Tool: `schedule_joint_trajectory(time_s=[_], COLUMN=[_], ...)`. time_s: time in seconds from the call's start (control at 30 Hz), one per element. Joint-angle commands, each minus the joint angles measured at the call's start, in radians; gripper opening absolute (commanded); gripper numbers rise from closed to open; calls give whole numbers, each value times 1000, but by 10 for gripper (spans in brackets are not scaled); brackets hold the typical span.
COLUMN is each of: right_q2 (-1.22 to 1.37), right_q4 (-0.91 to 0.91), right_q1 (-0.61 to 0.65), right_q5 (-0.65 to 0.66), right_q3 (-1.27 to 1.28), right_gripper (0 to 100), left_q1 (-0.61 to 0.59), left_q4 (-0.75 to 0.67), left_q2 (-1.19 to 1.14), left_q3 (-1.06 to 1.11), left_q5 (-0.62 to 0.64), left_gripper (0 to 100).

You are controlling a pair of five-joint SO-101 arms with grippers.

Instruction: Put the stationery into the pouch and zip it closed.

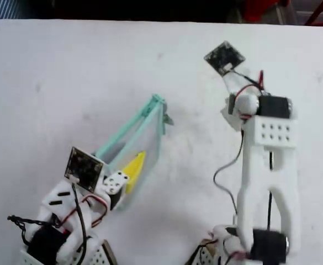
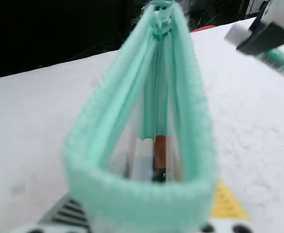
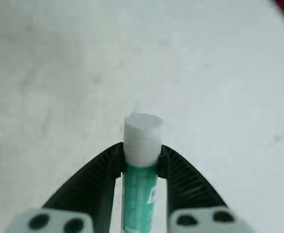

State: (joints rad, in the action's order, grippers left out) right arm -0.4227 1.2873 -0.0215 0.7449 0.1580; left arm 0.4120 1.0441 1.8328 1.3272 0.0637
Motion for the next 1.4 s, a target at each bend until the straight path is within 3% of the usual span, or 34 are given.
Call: schedule_joint_trajectory(time_s=[0.0, 0.17, 0.5, 0.73, 1.03, 1.23, 1.37], right_q2=[-225, -407, -619, -651, -885, -771, -702], right_q4=[5, -25, -188, -302, -596, -737, -739], right_q1=[93, 271, 479, 565, 650, 727, 763], right_q5=[-100, -236, -548, -674, -680, -646, -654], right_q3=[-107, -169, -166, 35, 390, 416, 368], right_gripper=[17, 17, 17, 17, 16, 16, 16], left_q1=[-5, -5, -5, -5, -2, -4, -5], left_q4=[-20, -17, -17, -17, -20, -18, -17], left_q2=[-2, -2, -2, -2, -2, -2, -2], left_q3=[-18, -17, -17, -17, -17, -17, -17], left_q5=[12, 12, 12, 12, 12, 12, 12], left_gripper=[183, 182, 183, 183, 184, 185, 212])
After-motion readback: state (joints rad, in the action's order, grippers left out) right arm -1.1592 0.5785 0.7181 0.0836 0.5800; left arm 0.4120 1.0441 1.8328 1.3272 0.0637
